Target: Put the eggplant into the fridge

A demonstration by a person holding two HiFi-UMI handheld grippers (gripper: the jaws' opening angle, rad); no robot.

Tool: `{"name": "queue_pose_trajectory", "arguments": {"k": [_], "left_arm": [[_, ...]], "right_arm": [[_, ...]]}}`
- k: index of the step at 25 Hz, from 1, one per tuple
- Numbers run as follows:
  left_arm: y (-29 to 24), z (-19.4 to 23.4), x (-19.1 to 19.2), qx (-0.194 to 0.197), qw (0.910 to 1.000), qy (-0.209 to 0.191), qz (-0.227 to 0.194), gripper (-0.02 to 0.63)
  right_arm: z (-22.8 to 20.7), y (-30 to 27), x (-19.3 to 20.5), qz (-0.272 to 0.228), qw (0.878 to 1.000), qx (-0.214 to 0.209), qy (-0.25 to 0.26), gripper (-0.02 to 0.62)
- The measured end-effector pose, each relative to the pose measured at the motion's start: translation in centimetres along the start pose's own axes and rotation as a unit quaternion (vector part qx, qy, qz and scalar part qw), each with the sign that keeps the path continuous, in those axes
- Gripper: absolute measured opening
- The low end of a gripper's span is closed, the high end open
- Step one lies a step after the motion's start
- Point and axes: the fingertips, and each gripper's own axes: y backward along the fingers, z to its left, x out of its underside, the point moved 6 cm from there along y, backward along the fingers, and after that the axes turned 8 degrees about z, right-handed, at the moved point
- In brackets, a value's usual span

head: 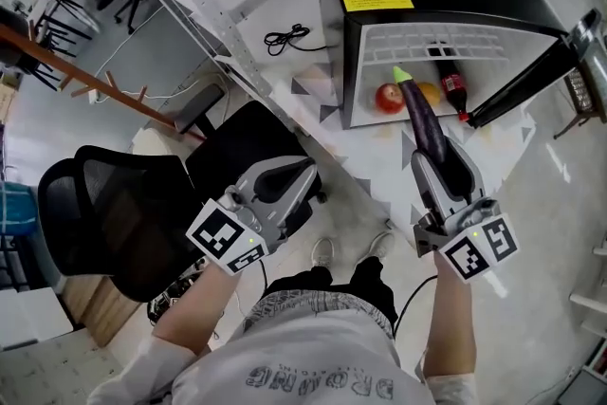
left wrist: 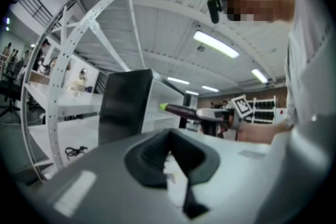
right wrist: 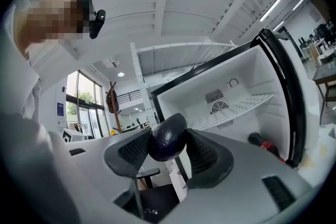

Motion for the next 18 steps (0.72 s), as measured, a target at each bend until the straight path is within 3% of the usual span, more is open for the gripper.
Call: {"name": "queue_pose_trajectory", "arguments": {"k": [18], "left_arm": [[-4.4,0.0,-1.2,-0.055,0.9983,0.015,0.008,0.008]], "right_arm": [[-5.9,-7.2,-3.2,0.013,0.999,-0.022,0.044,0.215]]}}
